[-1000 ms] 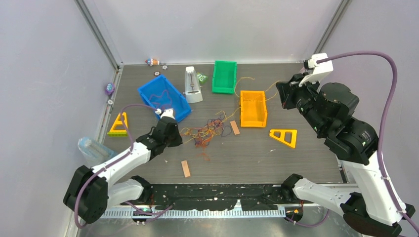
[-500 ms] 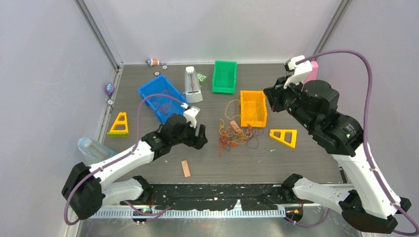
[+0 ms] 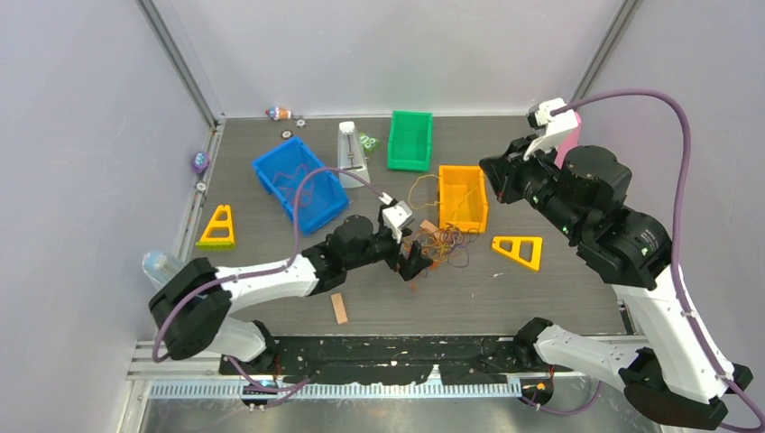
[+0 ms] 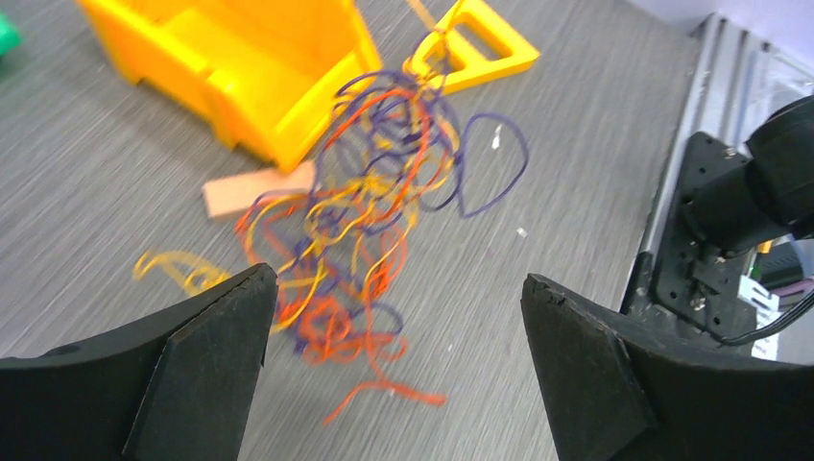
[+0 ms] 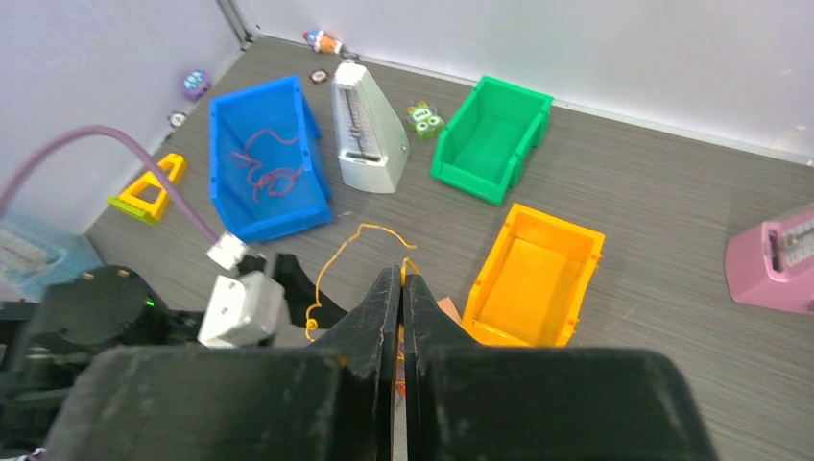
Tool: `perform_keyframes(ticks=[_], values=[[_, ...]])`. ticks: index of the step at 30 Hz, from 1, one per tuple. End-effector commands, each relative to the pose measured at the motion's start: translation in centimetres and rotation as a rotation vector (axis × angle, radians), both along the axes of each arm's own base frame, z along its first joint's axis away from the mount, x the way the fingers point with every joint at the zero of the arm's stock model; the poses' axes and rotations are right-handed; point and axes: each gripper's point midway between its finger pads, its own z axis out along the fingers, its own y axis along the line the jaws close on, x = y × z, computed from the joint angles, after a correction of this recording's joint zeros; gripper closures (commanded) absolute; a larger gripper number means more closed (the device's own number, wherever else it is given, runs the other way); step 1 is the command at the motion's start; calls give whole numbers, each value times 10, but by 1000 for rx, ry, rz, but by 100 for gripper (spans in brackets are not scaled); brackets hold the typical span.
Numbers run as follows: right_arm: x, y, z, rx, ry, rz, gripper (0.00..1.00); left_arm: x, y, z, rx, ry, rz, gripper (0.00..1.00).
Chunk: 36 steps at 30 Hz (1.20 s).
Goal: Untangle the cables
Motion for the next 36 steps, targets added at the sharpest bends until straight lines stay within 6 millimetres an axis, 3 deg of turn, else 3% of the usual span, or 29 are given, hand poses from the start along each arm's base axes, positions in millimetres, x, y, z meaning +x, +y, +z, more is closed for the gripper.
perform_keyframes(ticks=[1, 7, 12, 13, 16, 18, 22, 26, 31, 35, 36], values=[[-4, 12, 41, 120, -84, 54, 95, 9, -42, 51, -209, -159, -66, 0], [-5, 24, 54, 164, -93, 104, 95, 30, -77, 42, -210, -101, -7, 0], [-7, 35, 70, 204, -102, 153, 95, 49, -94, 44, -269, -66, 84, 4], [-8, 34, 77, 217, -114, 157, 95, 51, -96, 42, -279, -57, 98, 9], [-6, 25, 95, 235, -150, 112, 95, 62, -92, 29, -281, -13, 178, 37], [-11, 9, 128, 266, -222, 64, 95, 66, -81, 14, -261, 15, 243, 52], [-17, -25, 181, 302, -336, -59, 95, 72, -52, -6, -235, 57, 358, 69], [-25, -56, 218, 341, -431, -166, 95, 82, -20, -22, -238, 141, 432, 89], [-36, -87, 240, 376, -509, -271, 95, 90, 23, -35, -245, 230, 495, 100], [-36, -100, 230, 349, -510, -335, 95, 95, 69, -34, -243, 284, 552, 100], [-28, -94, 218, 320, -484, -336, 95, 95, 81, -25, -220, 268, 562, 100]])
